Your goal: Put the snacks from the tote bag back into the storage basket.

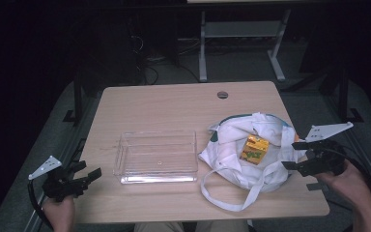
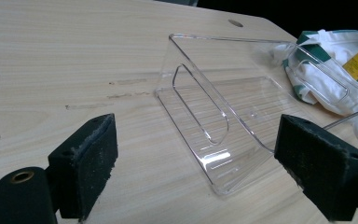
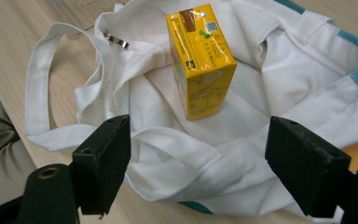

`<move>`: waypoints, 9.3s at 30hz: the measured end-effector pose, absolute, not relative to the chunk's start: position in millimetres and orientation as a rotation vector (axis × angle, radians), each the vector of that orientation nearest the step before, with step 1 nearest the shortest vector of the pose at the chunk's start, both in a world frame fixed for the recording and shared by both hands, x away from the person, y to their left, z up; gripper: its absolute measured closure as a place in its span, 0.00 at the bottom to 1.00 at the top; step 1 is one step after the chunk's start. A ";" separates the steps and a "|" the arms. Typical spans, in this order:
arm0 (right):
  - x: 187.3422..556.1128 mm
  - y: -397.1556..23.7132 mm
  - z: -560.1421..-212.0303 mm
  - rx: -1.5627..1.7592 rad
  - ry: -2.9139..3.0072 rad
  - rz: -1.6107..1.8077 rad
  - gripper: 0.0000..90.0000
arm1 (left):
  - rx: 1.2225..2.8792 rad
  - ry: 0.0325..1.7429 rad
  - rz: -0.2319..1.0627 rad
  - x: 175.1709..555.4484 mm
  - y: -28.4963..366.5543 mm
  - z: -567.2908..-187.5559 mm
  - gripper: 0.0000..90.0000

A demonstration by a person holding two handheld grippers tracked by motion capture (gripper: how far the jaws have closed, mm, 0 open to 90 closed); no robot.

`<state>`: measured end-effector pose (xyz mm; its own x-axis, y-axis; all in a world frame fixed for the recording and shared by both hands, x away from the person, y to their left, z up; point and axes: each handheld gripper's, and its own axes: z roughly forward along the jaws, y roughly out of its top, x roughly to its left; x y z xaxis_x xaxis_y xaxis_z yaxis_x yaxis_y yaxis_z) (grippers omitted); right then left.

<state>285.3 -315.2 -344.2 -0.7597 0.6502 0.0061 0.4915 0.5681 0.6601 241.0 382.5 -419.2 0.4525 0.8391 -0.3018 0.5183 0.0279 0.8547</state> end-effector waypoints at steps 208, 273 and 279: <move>395.0 -154.1 -260.6 0.428 2.852 0.753 0.58 | 1.607 1.188 0.380 240.6 384.9 -416.4 0.14; 423.2 -61.9 -242.2 0.180 2.884 0.792 0.58 | 1.610 1.181 0.368 240.9 382.2 -416.7 0.14; 424.6 -51.7 -240.1 0.152 2.885 0.792 0.58 | 1.611 1.180 0.368 240.9 382.3 -416.6 0.14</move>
